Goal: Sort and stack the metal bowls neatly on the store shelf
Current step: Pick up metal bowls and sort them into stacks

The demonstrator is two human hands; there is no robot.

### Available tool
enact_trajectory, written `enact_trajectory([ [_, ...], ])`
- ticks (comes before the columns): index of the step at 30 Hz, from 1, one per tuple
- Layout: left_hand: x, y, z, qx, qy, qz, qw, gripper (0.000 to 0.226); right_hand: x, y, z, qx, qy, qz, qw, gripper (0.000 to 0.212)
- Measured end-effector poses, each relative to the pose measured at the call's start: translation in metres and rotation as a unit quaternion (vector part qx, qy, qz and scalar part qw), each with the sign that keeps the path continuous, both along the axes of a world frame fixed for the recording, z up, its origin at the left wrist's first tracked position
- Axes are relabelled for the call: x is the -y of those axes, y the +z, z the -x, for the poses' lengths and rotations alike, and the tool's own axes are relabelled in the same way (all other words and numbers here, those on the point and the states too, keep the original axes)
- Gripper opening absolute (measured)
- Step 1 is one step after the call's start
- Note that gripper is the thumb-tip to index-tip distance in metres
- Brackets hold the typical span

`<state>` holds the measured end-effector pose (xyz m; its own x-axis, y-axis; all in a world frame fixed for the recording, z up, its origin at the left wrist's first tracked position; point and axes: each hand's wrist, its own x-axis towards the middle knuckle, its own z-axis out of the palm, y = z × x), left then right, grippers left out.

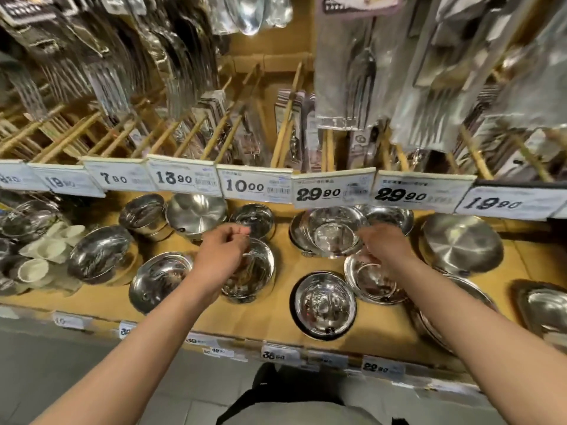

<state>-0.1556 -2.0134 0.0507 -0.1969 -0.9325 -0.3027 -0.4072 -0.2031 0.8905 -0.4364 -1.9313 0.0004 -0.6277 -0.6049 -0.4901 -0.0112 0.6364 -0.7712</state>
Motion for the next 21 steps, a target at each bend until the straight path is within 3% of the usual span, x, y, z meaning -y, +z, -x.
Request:
enact_trajectory([
  [2,0.0,-0.005,0.023,0.004,-0.031,0.005,0.999,0.014,-0.027,0.005,0.009,-0.015,-0.01,0.024,1.0,0.023],
  [5,-0.003,-0.011,0.063,0.012,-0.102,-0.009,0.995,0.015,-0.071,0.009,0.029,0.033,-0.075,0.062,0.995,0.02],
  [8,-0.011,-0.019,0.105,0.022,-0.155,-0.039,0.987,0.018,-0.119,0.012,0.055,0.027,-0.146,0.067,0.987,0.033],
  [11,-0.011,-0.034,0.146,0.071,-0.189,-0.007,0.979,0.017,-0.162,0.013,0.07,0.02,-0.202,0.076,0.976,0.023],
  [15,-0.009,-0.051,0.195,0.13,-0.252,-0.033,0.958,0.033,-0.2,0.008,0.077,0.031,-0.278,0.109,0.954,0.016],
  [18,-0.002,-0.059,0.22,0.198,-0.253,0.028,0.947,0.029,-0.215,0.008,0.073,0.056,-0.304,0.143,0.94,0.007],
  [21,0.008,-0.066,0.24,0.26,-0.258,0.054,0.929,0.04,-0.222,0.008,0.068,0.063,-0.306,0.165,0.936,0.019],
])
